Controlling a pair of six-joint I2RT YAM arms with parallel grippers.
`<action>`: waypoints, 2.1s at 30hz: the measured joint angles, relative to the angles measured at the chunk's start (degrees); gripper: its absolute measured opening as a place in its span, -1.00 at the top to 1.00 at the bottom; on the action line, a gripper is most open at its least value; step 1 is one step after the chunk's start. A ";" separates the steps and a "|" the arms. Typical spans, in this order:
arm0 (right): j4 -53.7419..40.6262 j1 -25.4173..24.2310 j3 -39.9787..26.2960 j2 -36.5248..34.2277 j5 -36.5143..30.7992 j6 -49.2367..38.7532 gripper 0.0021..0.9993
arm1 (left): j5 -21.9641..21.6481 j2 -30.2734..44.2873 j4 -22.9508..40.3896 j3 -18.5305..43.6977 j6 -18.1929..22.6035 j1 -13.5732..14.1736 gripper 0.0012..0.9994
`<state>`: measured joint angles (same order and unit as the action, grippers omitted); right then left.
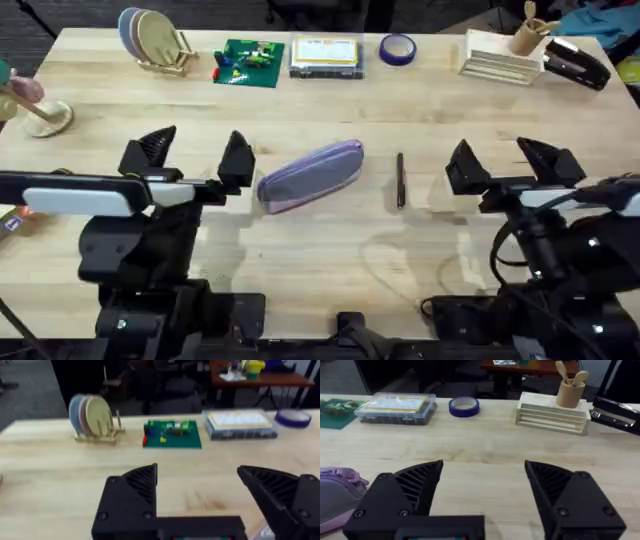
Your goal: Unzip the bag, pick up the pens from the table one at a time and place them inside, then zip the bag closed.
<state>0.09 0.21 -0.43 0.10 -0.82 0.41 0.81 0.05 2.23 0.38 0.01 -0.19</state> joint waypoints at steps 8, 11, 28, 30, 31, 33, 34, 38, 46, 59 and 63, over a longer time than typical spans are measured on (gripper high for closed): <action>-13.11 0.00 -9.81 -4.13 -0.44 -2.14 -1.00 | 2.19 1.91 17.81 11.40 0.05 0.00 -0.99; -19.52 0.00 -18.27 -8.46 -0.44 -3.64 -1.00 | 2.97 5.76 21.04 18.03 0.22 0.00 -0.99; -31.75 0.00 -50.60 -36.60 -0.42 -6.72 -1.00 | 11.63 41.41 46.97 53.34 6.66 0.00 -0.99; -31.86 0.00 -51.16 -38.25 -0.42 -6.80 -1.00 | 12.16 43.63 48.05 55.11 9.29 0.00 -0.99; -31.86 0.00 -51.23 -38.78 -0.42 -6.85 -1.00 | 12.41 44.36 48.21 55.50 10.38 0.00 -0.99; -31.93 0.00 -51.25 -39.75 -0.42 -6.87 -1.00 | 13.10 45.63 48.97 55.78 13.31 0.00 -0.99; -31.93 0.00 -51.25 -40.08 -0.42 -6.87 -1.00 | 13.36 46.11 49.79 55.78 15.00 0.00 -0.99; -32.00 0.00 -51.25 -40.35 -0.42 -6.87 -1.00 | 14.92 47.17 53.81 55.78 22.96 0.00 -0.99; -32.02 0.00 -51.27 -40.35 -0.42 -6.87 -1.00 | 20.30 47.25 63.25 55.78 44.44 0.00 -0.99; -32.02 0.00 -51.27 -40.33 -0.42 -6.88 -1.00 | 23.97 47.24 64.35 55.78 58.80 0.00 -0.99; -32.02 0.00 -51.27 -40.33 -0.42 -6.88 -1.00 | 25.53 47.25 64.42 55.78 59.68 0.00 -0.99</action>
<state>-31.92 0.21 -51.70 -40.23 -1.23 -6.46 26.34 47.30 66.65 56.16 59.69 -0.19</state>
